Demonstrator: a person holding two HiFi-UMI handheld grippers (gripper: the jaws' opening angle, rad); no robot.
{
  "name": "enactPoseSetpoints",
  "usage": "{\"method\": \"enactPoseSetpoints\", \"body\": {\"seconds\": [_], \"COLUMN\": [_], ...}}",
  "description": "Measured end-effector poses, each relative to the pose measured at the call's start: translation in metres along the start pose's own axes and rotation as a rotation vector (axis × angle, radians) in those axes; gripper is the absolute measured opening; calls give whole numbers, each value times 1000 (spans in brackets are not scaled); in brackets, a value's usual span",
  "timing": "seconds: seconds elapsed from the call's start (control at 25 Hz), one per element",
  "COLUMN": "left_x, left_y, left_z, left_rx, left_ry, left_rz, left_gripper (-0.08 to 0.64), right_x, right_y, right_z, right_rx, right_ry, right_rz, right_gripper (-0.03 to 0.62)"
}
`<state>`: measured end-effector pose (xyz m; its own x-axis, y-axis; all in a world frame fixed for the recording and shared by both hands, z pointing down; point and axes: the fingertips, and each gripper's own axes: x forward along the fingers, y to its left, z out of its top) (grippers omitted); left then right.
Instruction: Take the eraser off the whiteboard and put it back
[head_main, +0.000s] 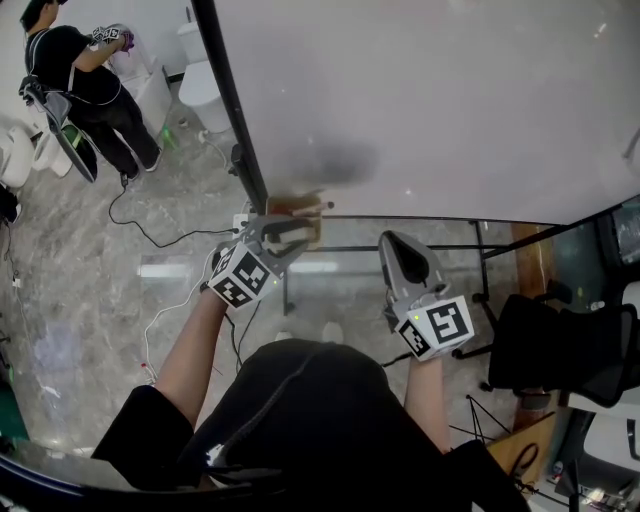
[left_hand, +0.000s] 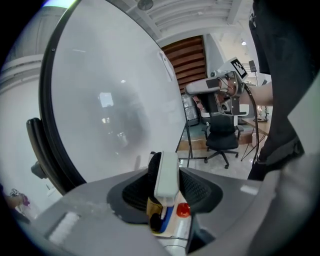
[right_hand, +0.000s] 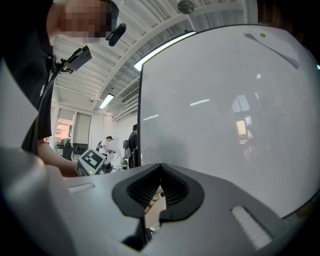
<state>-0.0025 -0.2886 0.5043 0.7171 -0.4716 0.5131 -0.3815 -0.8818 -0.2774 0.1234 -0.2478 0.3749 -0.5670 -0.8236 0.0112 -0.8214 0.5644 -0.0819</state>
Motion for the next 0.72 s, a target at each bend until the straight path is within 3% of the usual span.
{"method": "enactPoseSetpoints", "body": {"seconds": [0.28, 0.72], "left_x": [17, 31], "left_y": [-8, -13], "left_z": [-6, -16], "left_rx": [97, 189], "left_ry": [65, 135], "left_rz": [-22, -32], "left_gripper": [181, 184], "right_x": [-6, -8], "right_y": [-7, -15], "right_z": [-2, -6], "right_rx": [4, 15], "right_ry": [3, 6], "right_rz": [-17, -32], "right_gripper": [9, 9]}}
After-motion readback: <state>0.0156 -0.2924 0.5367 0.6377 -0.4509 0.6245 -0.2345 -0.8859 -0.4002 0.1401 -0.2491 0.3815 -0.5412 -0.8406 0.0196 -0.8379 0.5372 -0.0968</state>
